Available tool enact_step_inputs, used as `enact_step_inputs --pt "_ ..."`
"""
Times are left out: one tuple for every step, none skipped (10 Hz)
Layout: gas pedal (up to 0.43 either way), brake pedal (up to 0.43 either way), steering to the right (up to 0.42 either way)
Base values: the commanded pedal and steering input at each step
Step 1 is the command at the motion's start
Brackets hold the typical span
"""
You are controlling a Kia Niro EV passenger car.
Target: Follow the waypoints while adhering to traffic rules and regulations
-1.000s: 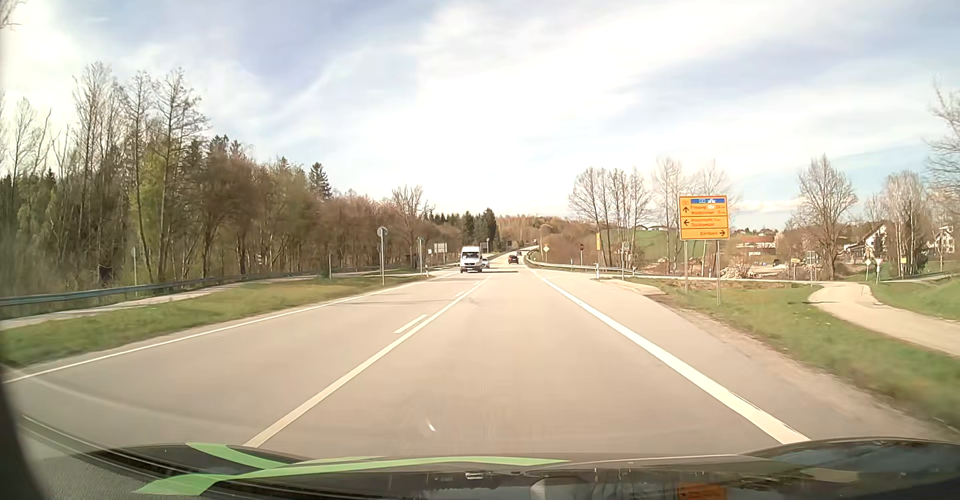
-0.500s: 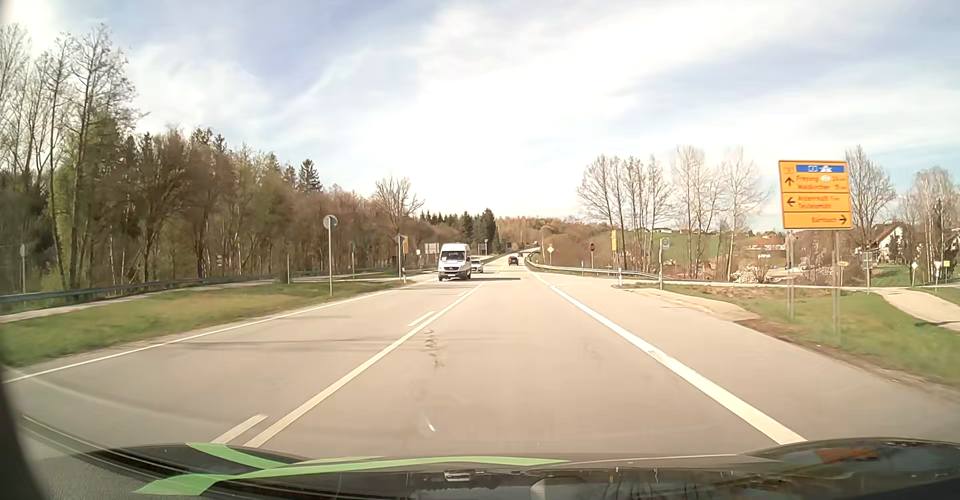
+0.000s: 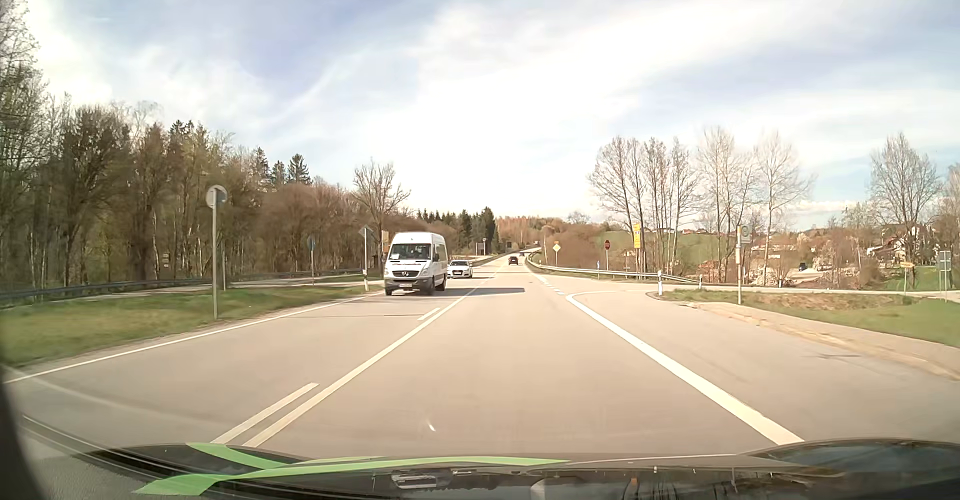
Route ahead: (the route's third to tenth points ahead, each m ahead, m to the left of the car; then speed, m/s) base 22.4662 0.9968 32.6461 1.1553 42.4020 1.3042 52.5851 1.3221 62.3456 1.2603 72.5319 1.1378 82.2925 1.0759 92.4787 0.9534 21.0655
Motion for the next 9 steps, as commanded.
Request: enact_step_inputs --pt "0.13 0.0 -0.002" --pt "0.13 0.0 -0.002" --pt "0.11 0.0 -0.002" --pt "0.087 0.0 -0.002" --pt "0.067 0.0 -0.002" --pt "0.059 0.0 -0.002" --pt "0.047 0.0 -0.002" --pt "0.047 0.0 -0.002" --pt "0.047 0.0 -0.002"
